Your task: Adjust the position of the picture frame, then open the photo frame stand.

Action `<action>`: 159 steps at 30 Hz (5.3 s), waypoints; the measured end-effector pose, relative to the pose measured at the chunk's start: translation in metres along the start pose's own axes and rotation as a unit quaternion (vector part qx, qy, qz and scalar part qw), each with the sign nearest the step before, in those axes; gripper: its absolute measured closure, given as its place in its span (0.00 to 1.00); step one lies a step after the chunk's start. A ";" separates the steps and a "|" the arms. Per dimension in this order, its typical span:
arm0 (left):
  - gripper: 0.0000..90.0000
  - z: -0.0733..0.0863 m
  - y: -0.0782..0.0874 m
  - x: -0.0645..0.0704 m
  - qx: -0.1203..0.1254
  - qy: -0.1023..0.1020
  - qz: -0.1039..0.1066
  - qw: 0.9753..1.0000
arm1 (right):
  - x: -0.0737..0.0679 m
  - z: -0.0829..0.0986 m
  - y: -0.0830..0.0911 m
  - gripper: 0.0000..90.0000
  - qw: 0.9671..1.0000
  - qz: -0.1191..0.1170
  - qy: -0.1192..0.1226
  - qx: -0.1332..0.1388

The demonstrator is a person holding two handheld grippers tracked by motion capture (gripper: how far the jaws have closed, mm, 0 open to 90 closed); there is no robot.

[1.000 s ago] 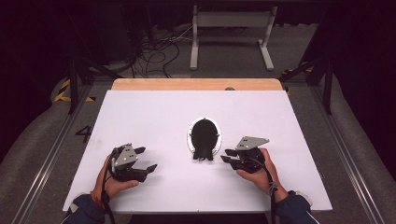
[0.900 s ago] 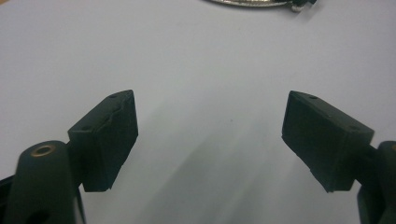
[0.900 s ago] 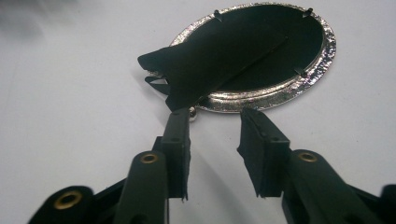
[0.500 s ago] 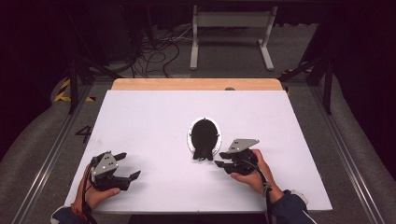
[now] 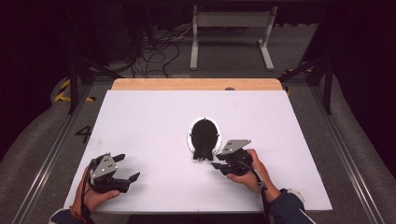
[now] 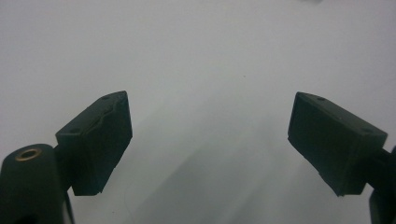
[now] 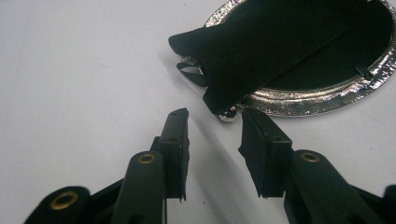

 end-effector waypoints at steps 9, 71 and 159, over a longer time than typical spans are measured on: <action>0.15 0.003 0.002 0.000 -0.002 0.002 -0.001 1.000 | -0.001 0.000 -0.016 0.71 1.000 -0.002 0.004 -0.016; 0.14 -0.026 -0.036 -0.001 -0.023 0.039 0.047 0.998 | 0.062 -0.004 -0.044 0.66 0.899 -0.195 -0.375 0.114; 0.72 -0.135 -0.145 0.017 0.058 -0.023 0.199 0.978 | 0.035 -0.010 -0.003 0.84 0.968 -0.152 -0.137 0.147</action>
Point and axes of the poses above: each handheld gripper's, and its own axes: y roughly backward along the jaws, z roughly out of its underside, x roughly to its right, the point moved 2 cm from there along -y, roughly forward along the jaws, and after that the axes turned 1 degree about z, right-handed, at the moved point
